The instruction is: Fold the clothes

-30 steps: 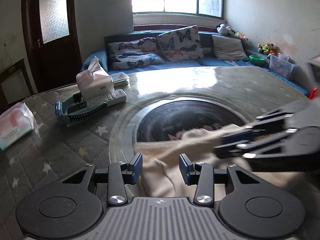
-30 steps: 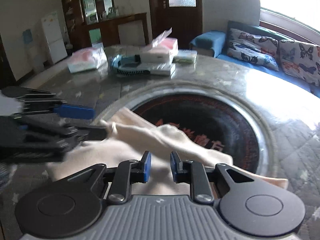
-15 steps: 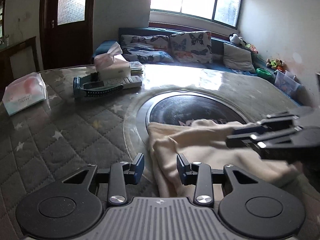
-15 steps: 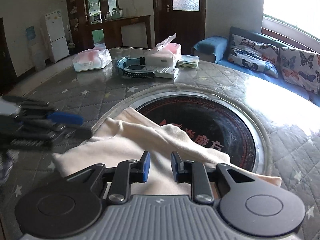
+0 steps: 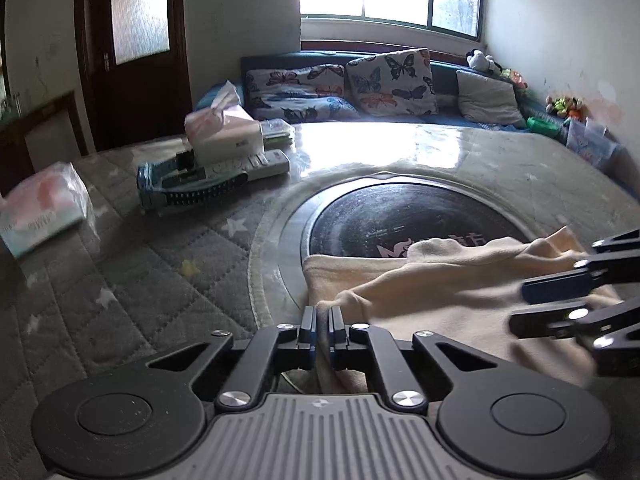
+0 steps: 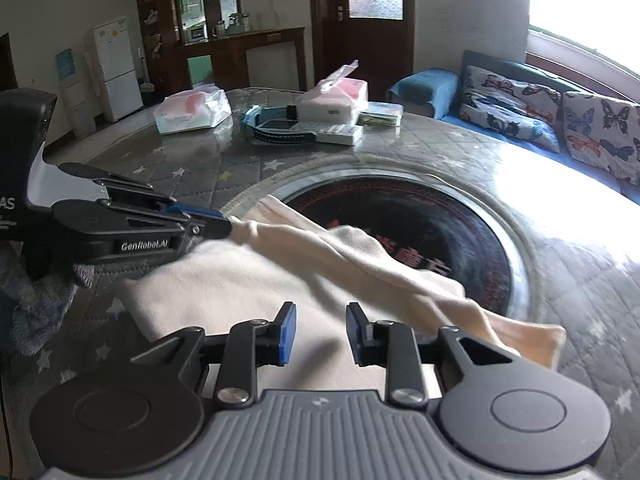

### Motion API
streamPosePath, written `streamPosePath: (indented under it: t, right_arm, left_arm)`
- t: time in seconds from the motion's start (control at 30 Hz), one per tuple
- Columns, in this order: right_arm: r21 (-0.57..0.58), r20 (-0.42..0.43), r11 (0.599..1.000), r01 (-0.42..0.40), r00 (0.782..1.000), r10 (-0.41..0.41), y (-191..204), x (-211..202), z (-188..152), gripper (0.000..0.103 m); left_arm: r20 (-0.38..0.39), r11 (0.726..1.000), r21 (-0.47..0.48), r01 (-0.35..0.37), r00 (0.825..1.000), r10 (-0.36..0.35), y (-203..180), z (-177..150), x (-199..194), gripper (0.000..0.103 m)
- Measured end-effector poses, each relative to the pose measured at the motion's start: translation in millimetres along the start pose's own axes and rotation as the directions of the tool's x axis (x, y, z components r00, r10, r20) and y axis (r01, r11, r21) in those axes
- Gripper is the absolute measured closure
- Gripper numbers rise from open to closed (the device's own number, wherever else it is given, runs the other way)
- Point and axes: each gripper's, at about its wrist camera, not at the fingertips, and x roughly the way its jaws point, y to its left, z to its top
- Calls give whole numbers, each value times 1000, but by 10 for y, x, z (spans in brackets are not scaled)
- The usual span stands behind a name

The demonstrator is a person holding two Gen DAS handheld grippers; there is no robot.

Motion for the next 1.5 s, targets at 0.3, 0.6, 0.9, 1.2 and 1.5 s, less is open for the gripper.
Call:
streamPosePath:
  t: [0.3,0.6,0.9,1.2,1.5]
  right_arm:
    - [31,29,997,71,997,-72,-223,-472,-351,76]
    - [89,22,991,102,994,-104,-431,-516,-428,76]
    - [173,12,973,155,987,-159,-741,-261,-262,77]
    - [183,41,969,167,983,-178,-711,-239,-167,78]
    - [212,5,959,186,981,-191,-778,53,-84,88]
  left_arm:
    - [-11,1000,-13,1,1000,-1,-13,-9,6,93]
    - [24,1000,-16,5,1000,-4,-70,-56,-191,52]
    - [123,1000,12,23,992,-24,-183,20,-398,5]
    - [157,1000,3,31,987,-31,-192,68,-410,0]
    - [126,999,-37,4,992,0,-178,43,-336,0]
